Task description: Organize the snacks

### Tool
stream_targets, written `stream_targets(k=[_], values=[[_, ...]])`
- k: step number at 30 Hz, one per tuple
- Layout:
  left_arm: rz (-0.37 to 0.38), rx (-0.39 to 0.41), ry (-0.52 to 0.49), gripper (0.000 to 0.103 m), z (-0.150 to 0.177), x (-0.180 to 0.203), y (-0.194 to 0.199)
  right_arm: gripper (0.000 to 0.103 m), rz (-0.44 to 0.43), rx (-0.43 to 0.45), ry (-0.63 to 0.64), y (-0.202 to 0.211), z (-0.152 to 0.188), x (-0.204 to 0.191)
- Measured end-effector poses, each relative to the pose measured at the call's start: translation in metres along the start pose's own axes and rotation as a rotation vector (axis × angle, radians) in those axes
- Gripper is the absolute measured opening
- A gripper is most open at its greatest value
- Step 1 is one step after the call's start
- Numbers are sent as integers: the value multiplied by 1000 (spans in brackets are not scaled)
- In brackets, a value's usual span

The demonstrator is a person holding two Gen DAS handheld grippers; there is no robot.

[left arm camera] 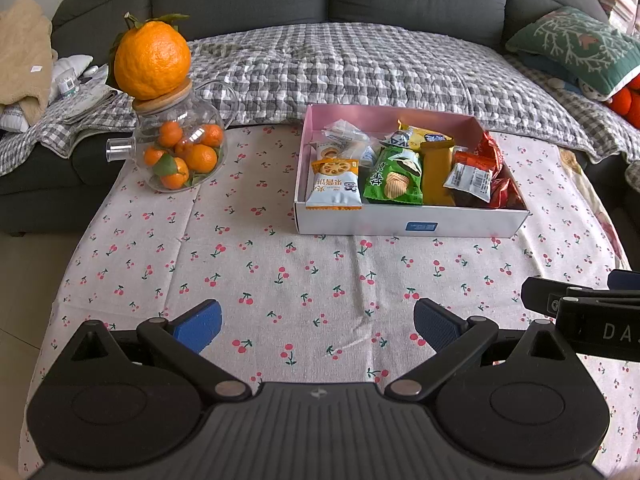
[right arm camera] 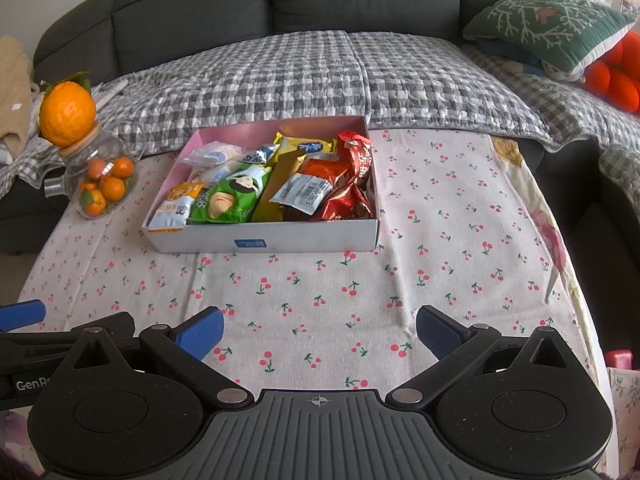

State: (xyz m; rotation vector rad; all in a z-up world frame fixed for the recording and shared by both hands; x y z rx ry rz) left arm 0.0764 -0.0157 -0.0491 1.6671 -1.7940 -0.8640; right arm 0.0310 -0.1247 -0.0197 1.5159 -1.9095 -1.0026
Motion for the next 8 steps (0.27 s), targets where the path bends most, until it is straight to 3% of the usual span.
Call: stream_targets(k=[8], values=[[-8, 6, -10, 102, 1, 1, 2, 103, 3, -3, 2, -1, 3, 1]])
Point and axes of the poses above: each gripper's, at about its wrist camera, not at the fingertips, and y roughly against the way its jaws point, x to its right, z to its underside, the point moved 5 cm from there along -y, roughly the way its jaws point
